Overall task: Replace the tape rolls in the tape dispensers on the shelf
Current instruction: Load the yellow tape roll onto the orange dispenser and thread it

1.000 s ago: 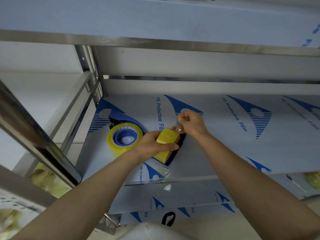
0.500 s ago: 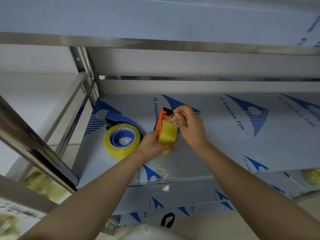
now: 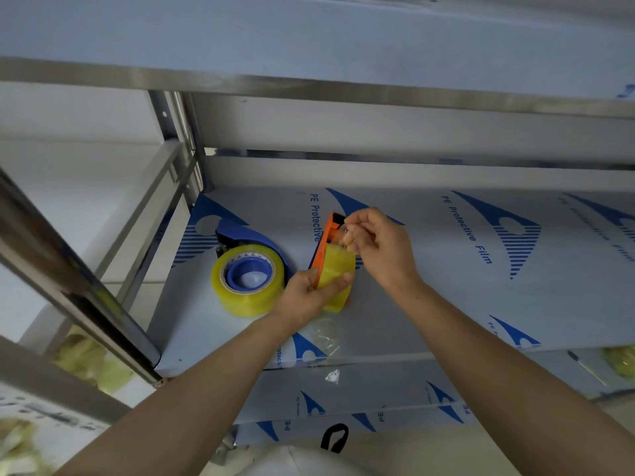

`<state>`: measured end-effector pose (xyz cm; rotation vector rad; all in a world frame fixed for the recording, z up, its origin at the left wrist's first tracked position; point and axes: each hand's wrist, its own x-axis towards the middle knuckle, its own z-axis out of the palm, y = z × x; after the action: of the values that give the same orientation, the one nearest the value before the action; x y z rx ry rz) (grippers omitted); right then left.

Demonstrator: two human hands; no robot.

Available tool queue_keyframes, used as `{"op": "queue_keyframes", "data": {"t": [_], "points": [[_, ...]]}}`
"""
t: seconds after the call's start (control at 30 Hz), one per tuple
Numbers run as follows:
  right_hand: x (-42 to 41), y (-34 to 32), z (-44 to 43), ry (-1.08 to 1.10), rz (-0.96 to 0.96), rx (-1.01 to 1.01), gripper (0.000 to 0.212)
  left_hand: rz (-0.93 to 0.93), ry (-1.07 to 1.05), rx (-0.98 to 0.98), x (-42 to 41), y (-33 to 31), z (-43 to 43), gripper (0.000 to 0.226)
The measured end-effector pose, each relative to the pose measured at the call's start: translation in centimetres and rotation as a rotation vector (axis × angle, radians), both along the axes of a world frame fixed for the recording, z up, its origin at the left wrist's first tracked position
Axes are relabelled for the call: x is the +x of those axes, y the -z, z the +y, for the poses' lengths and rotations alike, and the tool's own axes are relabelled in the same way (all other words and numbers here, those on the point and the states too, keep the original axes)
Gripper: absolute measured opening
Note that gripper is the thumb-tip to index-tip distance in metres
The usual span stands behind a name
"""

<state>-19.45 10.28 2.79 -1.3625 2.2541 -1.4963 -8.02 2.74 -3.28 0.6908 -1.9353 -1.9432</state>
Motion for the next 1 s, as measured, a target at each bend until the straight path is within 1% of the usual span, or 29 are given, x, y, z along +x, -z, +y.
{"op": "queue_keyframes", "data": {"t": [0.03,0.07,0.1,0.13,0.17,0.23,0.27,0.3,0.37,0.43,0.5,0.53,0.6,0.63,0.73,0.8,0.83,0.9,0.93,1.0], "points": [[0.0,0.0,0.0,-0.001,-0.004,-0.005,0.009,-0.013,0.029,0.004,0.0,0.1,0.0,0.030],[0.0,0.1,0.0,-0.001,-0.010,-0.008,0.008,-0.034,0.069,-0.011,0.1,0.2,-0.1,0.017],[-0.1,0.1,-0.1,0.006,-0.016,-0.008,0.008,-0.043,0.102,-0.033,0.2,0.2,0.0,0.013],[-0.2,0.1,-0.1,0.009,-0.023,-0.007,0.009,-0.044,0.119,-0.049,0.2,0.5,-0.1,0.023],[-0.2,0.3,-0.1,0.009,-0.025,-0.006,0.010,-0.030,0.122,-0.058,0.3,0.6,-0.1,0.028],[0.0,0.4,0.1,0.008,0.014,-0.018,0.010,-0.017,0.111,-0.085,0.4,0.8,0.0,0.022],[0.2,0.3,0.3,0.013,0.052,-0.036,0.014,-0.004,0.102,-0.079,0.4,0.8,0.0,0.015],[0.4,0.1,0.5,0.015,0.089,-0.064,0.019,0.017,0.067,-0.048,0.4,0.7,-0.1,0.011],[0.6,-0.7,0.4,-0.003,0.141,-0.108,0.019,0.048,-0.013,0.005,0.2,0.2,-0.6,0.005],[0.2,-1.2,0.2,0.004,0.099,-0.110,0.015,0.045,-0.013,-0.012,-0.1,-0.1,-0.8,0.009],[-1.0,-1.5,0.0,0.043,-0.025,-0.109,0.013,0.030,0.021,-0.039,-0.1,-0.1,-0.5,0.008],[-1.6,-1.6,-0.1,0.063,-0.058,-0.101,0.014,0.009,0.048,-0.063,0.0,-0.1,-0.3,0.012],[-2.2,-1.6,-0.2,0.079,-0.066,-0.073,0.012,-0.020,0.103,-0.135,0.1,0.3,0.0,0.028],[-2.3,-1.6,-0.3,0.079,-0.079,-0.072,0.012,-0.029,0.120,-0.177,0.1,0.4,0.1,0.030],[-2.4,-1.8,-0.6,0.078,-0.104,-0.087,0.013,-0.022,0.136,-0.226,0.4,0.9,0.2,0.027],[-2.5,-1.8,-0.7,0.090,-0.108,-0.096,0.016,-0.008,0.126,-0.195,0.7,0.9,0.3,0.014],[-2.6,-1.8,-0.7,0.101,-0.119,-0.100,0.019,-0.005,0.112,-0.168,0.8,1.0,0.4,0.013],[-2.8,-1.7,-0.8,0.128,-0.148,-0.104,0.026,0.015,0.049,-0.133,0.9,1.3,0.6,0.039],[-2.9,-1.6,-0.8,0.139,-0.165,-0.102,0.028,0.027,0.027,-0.099,1.0,1.4,0.6,0.045],[-3.3,-1.5,-1.1,0.162,-0.197,-0.070,0.023,0.024,0.035,-0.055,1.2,1.4,0.6,0.041]]}}
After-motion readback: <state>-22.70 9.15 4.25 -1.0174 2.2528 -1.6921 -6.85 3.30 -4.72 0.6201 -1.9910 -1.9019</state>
